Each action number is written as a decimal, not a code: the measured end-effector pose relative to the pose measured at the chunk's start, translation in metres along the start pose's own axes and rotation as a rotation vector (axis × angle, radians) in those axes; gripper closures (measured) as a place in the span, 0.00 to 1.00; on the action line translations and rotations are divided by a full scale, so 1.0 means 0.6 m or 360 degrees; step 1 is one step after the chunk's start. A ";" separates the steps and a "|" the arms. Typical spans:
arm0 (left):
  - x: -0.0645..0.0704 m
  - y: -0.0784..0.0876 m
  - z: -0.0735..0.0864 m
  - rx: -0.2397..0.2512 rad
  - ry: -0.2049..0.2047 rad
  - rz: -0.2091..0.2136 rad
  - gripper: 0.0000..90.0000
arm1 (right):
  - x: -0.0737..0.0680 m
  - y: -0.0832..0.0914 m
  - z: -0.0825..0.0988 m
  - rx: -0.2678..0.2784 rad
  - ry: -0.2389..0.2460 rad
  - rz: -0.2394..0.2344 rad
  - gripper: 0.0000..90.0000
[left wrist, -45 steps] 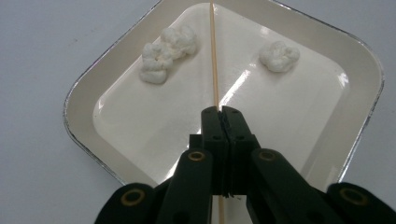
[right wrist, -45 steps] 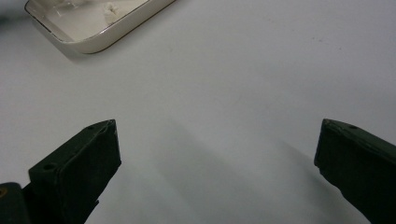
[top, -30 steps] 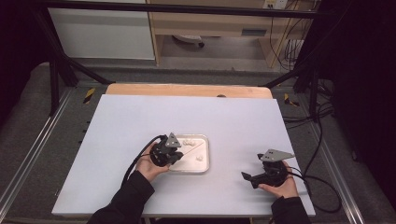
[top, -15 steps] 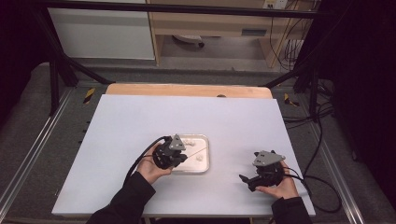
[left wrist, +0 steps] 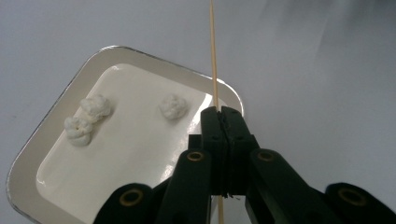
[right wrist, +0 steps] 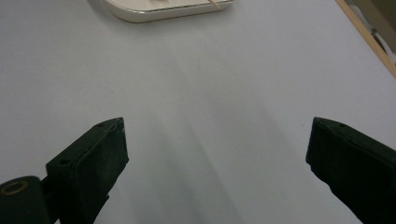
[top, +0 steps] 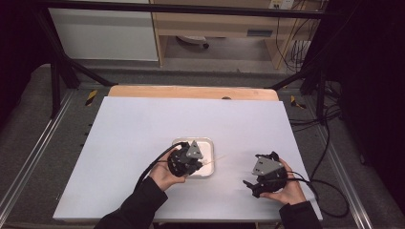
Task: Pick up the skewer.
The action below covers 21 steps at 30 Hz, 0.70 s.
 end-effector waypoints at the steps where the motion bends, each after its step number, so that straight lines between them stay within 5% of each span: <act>1: 0.002 0.000 -0.002 0.0000 -0.0004 0.0000 0.99 | -0.002 0.000 -0.002 -0.0004 0.0025 0.0006 0.07; 7: 0.014 -0.005 -0.015 -0.0007 -0.0045 0.0026 0.99 | -0.012 -0.002 -0.009 0.0034 0.0251 0.0050 0.16; 21: 0.046 -0.017 -0.056 -0.0051 -0.0154 0.0060 0.99 | -0.027 -0.001 -0.020 0.0043 0.0633 0.0100 0.35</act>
Point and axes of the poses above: each handheld gripper's, and its own axes: y roughly backward along the jaws, z roughly out of its underside, x roughly to its right, the point moved 2 cm from there along -y, roughly forward along the jaws, and after that the axes turned 4 degrees about -x, right-handed, at the moved point
